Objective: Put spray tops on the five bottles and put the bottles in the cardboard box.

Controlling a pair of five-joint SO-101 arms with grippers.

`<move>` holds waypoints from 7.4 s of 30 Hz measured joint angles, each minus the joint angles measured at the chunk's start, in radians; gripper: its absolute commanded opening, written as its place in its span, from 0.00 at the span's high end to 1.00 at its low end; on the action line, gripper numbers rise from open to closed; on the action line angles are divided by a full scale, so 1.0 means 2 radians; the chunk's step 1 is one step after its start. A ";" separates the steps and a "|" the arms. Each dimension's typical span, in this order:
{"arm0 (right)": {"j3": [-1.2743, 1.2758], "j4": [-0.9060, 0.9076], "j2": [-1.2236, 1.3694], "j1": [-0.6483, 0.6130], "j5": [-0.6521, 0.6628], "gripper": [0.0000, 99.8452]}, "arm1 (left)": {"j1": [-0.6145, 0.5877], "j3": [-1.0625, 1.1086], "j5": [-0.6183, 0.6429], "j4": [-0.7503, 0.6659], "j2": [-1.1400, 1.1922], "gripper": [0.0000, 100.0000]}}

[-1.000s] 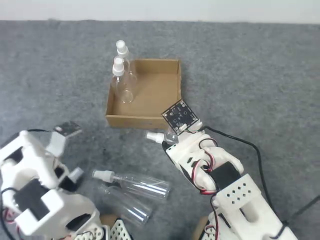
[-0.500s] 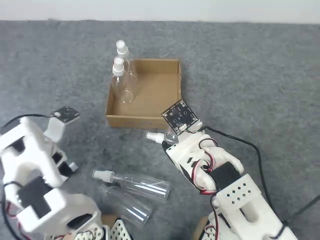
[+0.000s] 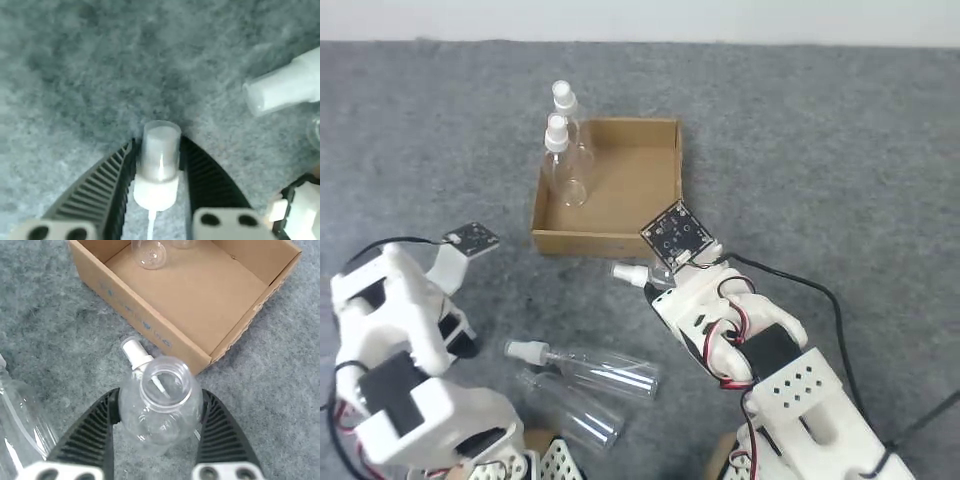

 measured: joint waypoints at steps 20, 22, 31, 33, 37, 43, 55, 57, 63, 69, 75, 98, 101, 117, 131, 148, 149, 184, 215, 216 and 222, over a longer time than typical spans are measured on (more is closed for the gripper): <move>0.000 0.000 0.000 0.000 0.002 0.95 | -0.009 -0.054 0.002 0.082 0.000 0.99; 0.000 0.000 0.000 0.000 0.002 0.95 | -0.016 -0.078 0.002 0.110 0.000 0.99; 0.001 0.000 0.000 0.000 0.002 0.95 | -0.049 -0.127 0.002 0.160 0.000 0.99; 0.001 0.000 0.000 0.000 0.002 0.95 | -0.051 -0.127 0.002 0.161 0.000 0.99; 0.001 0.000 0.000 0.000 0.002 0.95 | -0.051 -0.127 0.002 0.161 0.000 0.99; 0.001 0.000 0.000 0.000 0.002 0.95 | -0.058 -0.127 0.002 0.162 -0.002 0.99; 0.001 0.000 0.000 0.000 0.002 0.95 | -0.051 -0.061 0.002 0.162 -0.155 0.99; 0.001 0.000 0.000 0.000 0.002 0.95 | -0.048 -0.048 0.002 0.162 -0.175 0.99; 0.001 0.000 0.000 0.000 0.002 0.95 | -0.048 -0.015 0.003 0.141 -0.216 0.99; 0.001 0.000 0.000 0.000 0.002 0.95 | -0.047 -0.005 0.003 0.141 -0.249 0.99; 0.001 0.000 0.000 0.000 0.002 0.95 | -0.047 -0.005 0.003 0.141 -0.286 0.99; 0.001 0.000 0.000 0.000 0.003 0.95 | -0.047 0.085 0.151 0.017 -0.503 0.99; 0.001 0.000 0.000 0.000 0.003 0.95 | -0.047 0.094 0.155 0.017 -0.528 0.99; 0.001 0.000 0.000 0.000 0.003 0.95 | -0.033 0.121 0.225 0.017 -0.639 0.99; 0.001 0.000 0.000 0.000 0.003 0.95 | -0.031 0.225 0.262 -0.060 -0.747 0.99; 0.001 0.000 0.000 0.000 0.003 0.95 | -0.032 0.243 0.413 -0.067 -0.904 0.99; 0.001 0.000 0.000 0.000 0.003 0.95 | -0.031 0.243 0.418 -0.071 -0.904 0.99; 0.001 0.000 0.000 0.000 0.003 0.95 | 0.157 0.123 0.721 -0.137 -0.905 0.99; 0.001 -0.032 0.000 -0.005 0.003 0.95 | 0.323 0.173 0.764 -0.192 -0.905 0.99; 0.001 -0.035 0.000 -0.005 0.003 0.95 | 0.323 0.173 0.764 -0.192 -0.905 0.99; 0.001 -0.049 0.000 -0.005 0.003 0.95 | 0.323 0.174 0.766 -0.193 -0.905 0.99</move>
